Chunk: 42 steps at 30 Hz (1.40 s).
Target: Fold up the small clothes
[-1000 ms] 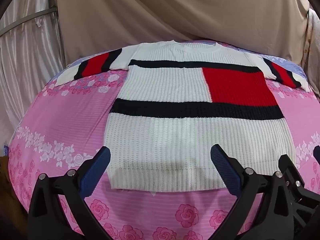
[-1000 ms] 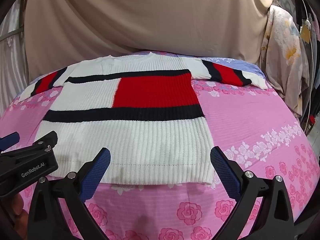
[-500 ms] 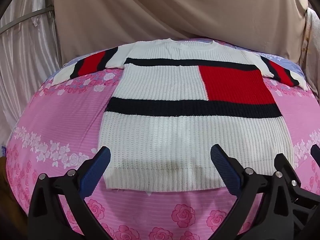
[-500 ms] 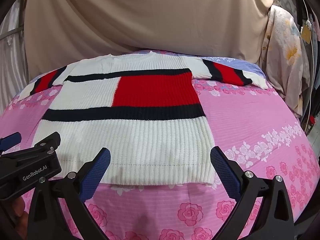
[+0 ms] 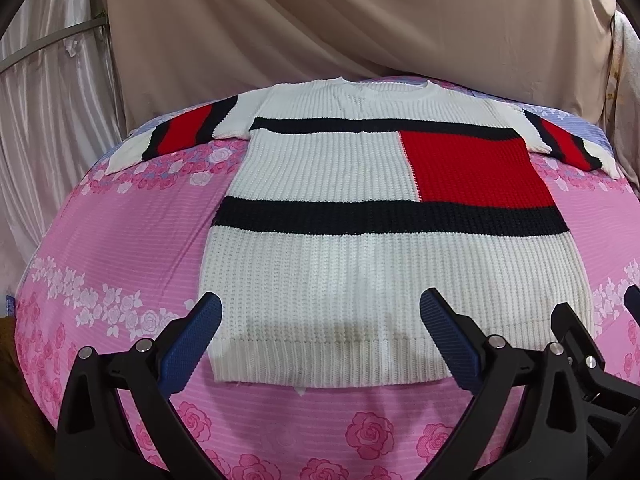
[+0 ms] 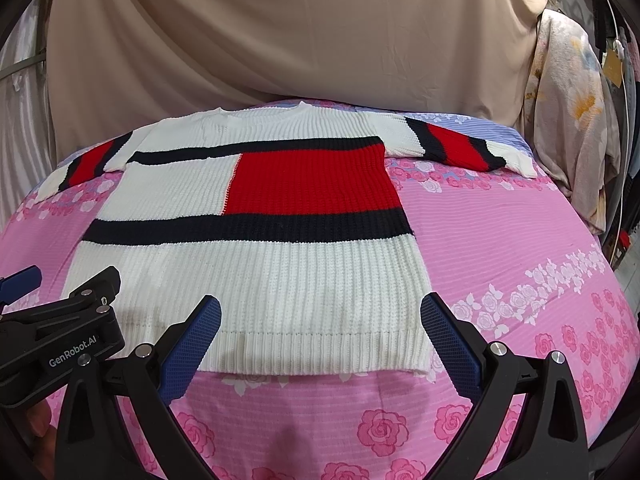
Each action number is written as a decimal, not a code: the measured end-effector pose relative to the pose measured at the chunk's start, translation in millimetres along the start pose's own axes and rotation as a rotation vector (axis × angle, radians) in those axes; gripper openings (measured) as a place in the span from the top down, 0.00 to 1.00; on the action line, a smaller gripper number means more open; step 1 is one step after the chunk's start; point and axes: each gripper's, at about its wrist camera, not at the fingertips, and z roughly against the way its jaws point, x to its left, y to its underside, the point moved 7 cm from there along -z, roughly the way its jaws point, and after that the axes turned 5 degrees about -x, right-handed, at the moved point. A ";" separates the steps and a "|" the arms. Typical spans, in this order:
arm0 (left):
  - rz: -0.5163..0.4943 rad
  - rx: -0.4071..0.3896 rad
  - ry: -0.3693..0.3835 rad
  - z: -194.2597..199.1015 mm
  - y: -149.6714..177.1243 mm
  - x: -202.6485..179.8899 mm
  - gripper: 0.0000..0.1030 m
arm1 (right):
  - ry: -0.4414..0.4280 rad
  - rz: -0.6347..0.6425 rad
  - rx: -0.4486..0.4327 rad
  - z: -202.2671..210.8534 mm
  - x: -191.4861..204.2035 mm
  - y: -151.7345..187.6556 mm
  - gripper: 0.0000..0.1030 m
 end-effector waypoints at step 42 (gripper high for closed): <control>-0.007 0.011 -0.009 -14.1 -14.8 -10.2 0.08 | -0.005 -0.004 0.010 -19.4 -5.0 -12.1 0.05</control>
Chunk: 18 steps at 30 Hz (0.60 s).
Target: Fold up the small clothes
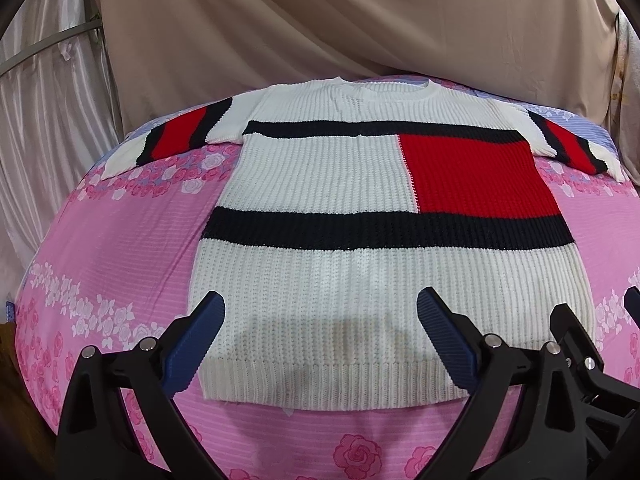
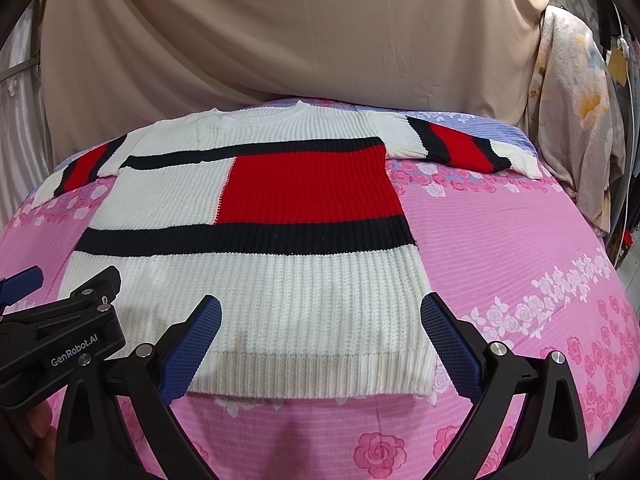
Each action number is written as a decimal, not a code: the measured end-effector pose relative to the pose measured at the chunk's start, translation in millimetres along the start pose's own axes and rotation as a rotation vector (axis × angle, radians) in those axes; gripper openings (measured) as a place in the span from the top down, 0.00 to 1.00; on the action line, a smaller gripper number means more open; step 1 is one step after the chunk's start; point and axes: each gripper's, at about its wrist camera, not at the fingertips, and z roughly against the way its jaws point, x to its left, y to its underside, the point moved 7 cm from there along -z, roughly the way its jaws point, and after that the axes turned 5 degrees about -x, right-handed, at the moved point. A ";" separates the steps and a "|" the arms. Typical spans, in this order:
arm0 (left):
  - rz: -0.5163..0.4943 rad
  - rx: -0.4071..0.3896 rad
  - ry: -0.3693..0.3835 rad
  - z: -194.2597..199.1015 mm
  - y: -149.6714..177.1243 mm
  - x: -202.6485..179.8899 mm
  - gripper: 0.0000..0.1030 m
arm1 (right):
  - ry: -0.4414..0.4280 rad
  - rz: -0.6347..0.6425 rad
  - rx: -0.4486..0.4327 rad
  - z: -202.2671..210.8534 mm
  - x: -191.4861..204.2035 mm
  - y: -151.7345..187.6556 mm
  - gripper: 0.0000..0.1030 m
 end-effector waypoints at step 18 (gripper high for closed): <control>-0.045 0.005 -0.014 -26.6 -18.4 -14.5 0.06 | 0.006 -0.041 0.019 -30.6 -25.3 -17.8 0.05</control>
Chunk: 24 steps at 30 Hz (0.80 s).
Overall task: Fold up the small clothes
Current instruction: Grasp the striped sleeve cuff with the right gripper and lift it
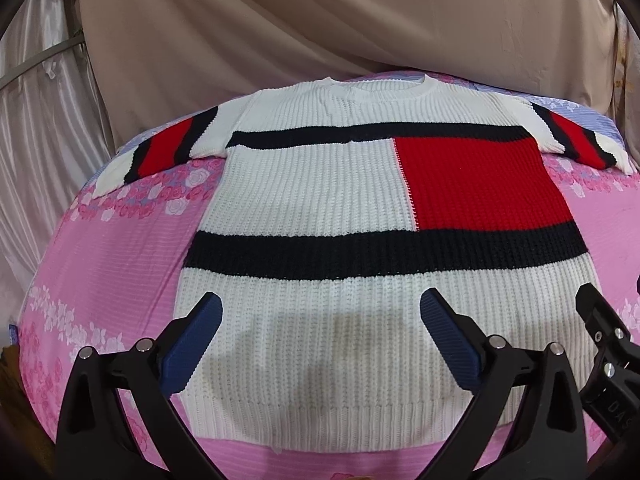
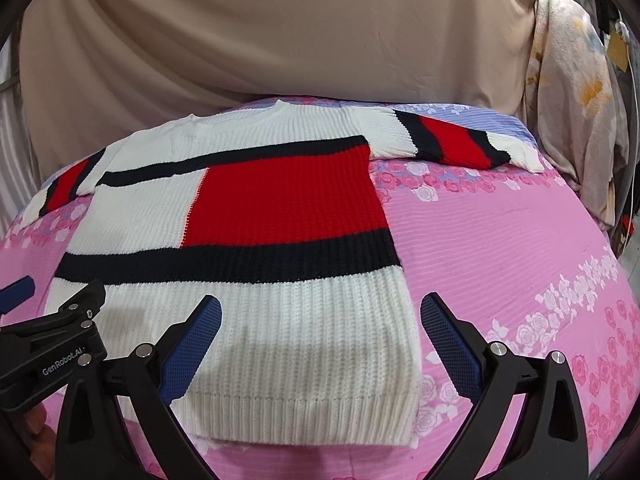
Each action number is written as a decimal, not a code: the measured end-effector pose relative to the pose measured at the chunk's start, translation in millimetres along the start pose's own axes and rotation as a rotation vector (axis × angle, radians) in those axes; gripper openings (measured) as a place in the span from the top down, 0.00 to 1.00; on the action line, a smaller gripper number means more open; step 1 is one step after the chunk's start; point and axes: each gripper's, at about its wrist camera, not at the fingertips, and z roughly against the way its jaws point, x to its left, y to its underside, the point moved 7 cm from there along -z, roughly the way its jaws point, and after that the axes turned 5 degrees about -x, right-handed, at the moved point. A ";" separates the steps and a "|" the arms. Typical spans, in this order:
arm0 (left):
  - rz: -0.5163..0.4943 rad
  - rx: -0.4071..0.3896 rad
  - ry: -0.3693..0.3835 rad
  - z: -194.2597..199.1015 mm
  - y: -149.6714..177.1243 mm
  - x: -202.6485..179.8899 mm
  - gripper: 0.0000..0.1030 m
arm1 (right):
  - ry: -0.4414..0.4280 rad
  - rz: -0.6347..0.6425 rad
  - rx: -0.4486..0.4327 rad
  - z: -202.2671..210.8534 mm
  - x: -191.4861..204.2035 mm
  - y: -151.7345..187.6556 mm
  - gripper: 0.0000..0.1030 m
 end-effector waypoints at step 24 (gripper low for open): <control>0.070 -0.004 0.082 -19.9 -7.5 3.8 0.06 | 0.041 -0.067 0.080 -42.1 -33.9 -5.0 0.05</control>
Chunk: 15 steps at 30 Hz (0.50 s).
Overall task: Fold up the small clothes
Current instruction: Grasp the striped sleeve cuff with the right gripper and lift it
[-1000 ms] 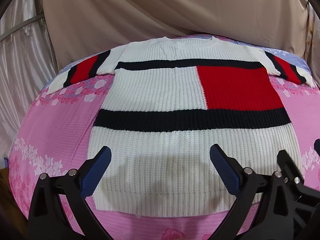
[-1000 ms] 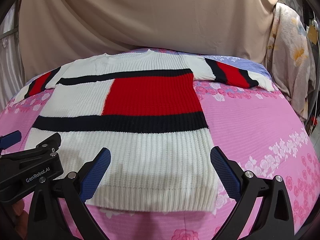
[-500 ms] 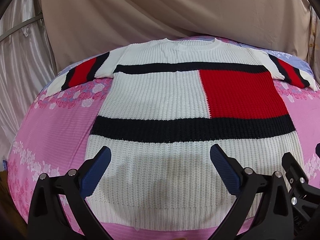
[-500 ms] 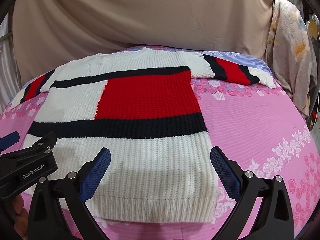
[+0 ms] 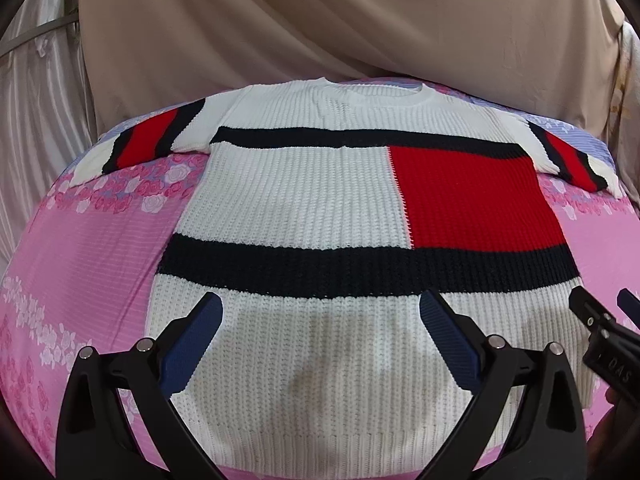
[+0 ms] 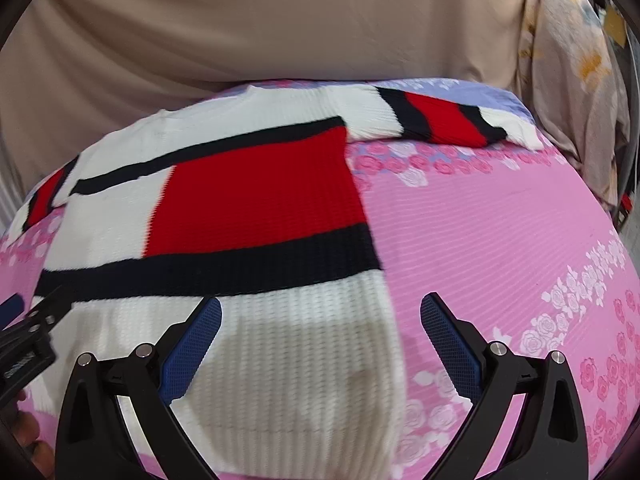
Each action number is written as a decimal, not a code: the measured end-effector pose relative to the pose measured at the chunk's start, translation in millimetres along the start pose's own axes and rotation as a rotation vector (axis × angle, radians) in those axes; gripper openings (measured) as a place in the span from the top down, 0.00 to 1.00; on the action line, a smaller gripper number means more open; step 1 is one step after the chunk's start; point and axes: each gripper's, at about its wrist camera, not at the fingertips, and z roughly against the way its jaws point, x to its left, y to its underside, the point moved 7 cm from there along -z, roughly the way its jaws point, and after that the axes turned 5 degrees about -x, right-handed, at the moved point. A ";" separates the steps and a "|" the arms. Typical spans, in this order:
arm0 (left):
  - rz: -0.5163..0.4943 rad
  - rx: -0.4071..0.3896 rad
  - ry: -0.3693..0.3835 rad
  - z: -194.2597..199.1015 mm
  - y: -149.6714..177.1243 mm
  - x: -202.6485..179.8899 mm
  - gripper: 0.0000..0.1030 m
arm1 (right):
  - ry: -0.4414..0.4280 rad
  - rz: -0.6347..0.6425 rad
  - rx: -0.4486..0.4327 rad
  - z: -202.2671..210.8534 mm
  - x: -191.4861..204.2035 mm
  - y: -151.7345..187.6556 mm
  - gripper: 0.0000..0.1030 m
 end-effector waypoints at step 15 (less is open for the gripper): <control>-0.002 0.047 -0.027 -19.7 -3.9 1.6 0.06 | -0.029 0.025 -0.001 -15.0 3.0 -9.9 0.05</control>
